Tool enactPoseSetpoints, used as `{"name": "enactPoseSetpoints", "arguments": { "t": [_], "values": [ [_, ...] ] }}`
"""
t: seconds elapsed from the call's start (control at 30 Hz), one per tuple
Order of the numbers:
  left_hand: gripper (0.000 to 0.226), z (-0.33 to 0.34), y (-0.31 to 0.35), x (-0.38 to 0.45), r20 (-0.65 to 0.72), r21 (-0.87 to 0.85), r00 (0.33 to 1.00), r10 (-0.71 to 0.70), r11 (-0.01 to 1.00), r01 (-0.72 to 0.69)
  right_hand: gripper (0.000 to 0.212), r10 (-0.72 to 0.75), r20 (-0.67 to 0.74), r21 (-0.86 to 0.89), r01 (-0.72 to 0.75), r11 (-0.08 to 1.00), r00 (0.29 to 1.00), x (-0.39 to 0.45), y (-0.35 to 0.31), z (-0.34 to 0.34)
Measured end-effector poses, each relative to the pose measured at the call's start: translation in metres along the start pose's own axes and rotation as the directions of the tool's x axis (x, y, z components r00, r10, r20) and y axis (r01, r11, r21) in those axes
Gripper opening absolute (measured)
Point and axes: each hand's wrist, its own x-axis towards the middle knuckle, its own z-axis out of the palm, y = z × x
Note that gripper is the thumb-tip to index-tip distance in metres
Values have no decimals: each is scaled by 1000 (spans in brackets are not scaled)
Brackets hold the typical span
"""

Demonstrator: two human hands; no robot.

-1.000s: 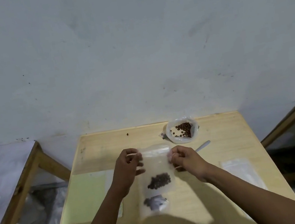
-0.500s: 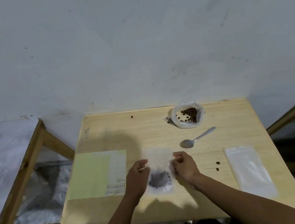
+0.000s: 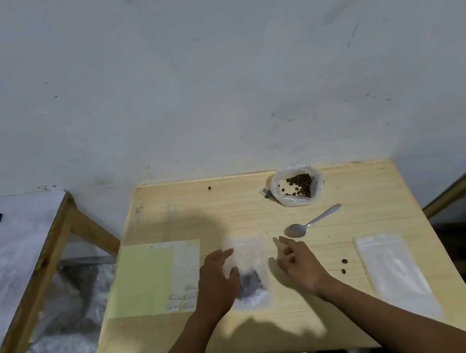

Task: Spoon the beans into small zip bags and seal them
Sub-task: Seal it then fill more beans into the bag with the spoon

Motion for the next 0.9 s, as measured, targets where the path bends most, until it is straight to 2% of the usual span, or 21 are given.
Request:
{"name": "enactPoseSetpoints", "arguments": {
  "t": [0.07,0.2,0.3,0.37,0.4,0.47,0.6,0.7,0.8,0.9],
  "values": [
    [36,5,18,9,-7,-15,999,35,999,-35,26,-1,-76,-41,-2,999,997,-7,8,-25],
    [35,35,67,24,74,-83,994,85,993,-79,45,142,-232,-53,-158,986,962,-23,40,-77],
    [31,72,101,29,267,-139,961,76,990,-40,50,235,-339,-65,-272,960,911,-38,70,-112],
    [33,99,120,27,432,-193,902,7,978,84,51,300,-390,-72,-353,933,871,-51,87,-129],
    [35,112,130,25,498,-165,866,-37,977,137,51,335,-406,-82,-399,913,850,-57,96,-136],
    [33,136,146,20,588,-92,801,-112,975,203,53,406,-418,-116,-491,863,813,-71,108,-146],
    [5,169,171,4,680,-31,705,-199,954,299,57,508,-400,-148,-601,786,763,-89,126,-156],
    [9,184,178,-5,706,0,671,-225,948,318,56,549,-352,-154,-625,765,758,-94,132,-153],
    [13,192,181,-10,696,8,683,-220,954,299,58,525,-337,-202,-604,771,782,-98,136,-149],
    [46,195,180,-13,690,5,699,-188,967,255,58,515,-339,-185,-593,784,787,-100,137,-147]
  ]
}}
